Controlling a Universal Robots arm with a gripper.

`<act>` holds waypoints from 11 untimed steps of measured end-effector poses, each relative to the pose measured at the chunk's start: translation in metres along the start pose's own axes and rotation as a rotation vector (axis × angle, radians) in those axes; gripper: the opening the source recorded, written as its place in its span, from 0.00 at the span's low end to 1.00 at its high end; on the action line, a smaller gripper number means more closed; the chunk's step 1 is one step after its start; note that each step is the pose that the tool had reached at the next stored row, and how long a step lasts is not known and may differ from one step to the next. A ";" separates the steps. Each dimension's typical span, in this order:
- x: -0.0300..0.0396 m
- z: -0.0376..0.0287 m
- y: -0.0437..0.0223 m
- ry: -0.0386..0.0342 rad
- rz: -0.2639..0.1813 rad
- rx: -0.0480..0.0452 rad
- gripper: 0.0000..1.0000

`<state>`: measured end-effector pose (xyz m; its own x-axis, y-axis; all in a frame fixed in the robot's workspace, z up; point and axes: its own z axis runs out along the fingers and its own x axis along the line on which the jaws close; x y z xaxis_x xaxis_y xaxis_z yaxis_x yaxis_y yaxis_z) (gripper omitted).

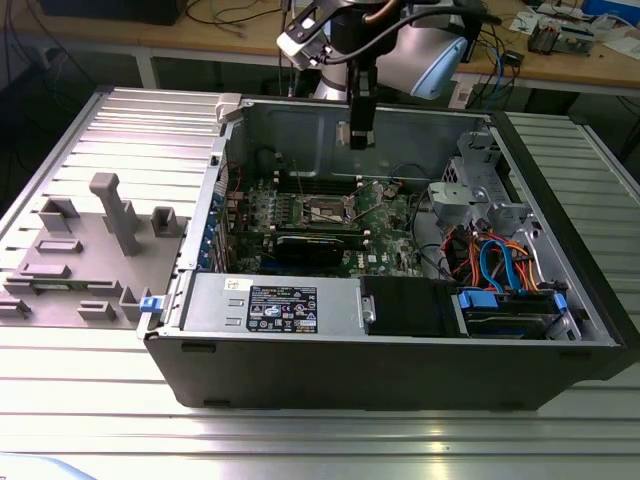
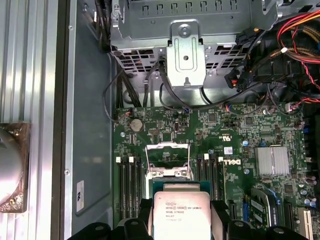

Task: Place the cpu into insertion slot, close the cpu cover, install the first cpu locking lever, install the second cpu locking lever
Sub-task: 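Place the cpu into insertion slot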

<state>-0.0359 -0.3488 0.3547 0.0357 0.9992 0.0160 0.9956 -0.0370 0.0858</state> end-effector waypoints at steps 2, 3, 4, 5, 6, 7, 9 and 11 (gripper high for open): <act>-0.0001 0.0013 -0.0014 0.0000 0.000 0.0000 0.54; -0.0001 0.0021 -0.0022 -0.0001 -0.001 0.0001 0.54; -0.0002 0.0031 -0.0031 -0.0001 -0.001 0.0001 0.54; -0.0002 0.0041 -0.0041 0.0000 -0.001 0.0001 0.54; -0.0003 0.0051 -0.0049 -0.0001 -0.001 0.0002 0.54; -0.0003 0.0059 -0.0054 -0.0001 -0.002 0.0001 0.54; -0.0003 0.0070 -0.0062 -0.0002 -0.002 0.0003 0.54; -0.0003 0.0073 -0.0063 0.0000 -0.002 0.0002 0.54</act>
<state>-0.0415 -0.3488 0.3468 0.0342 0.9993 0.0159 0.9957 -0.0355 0.0856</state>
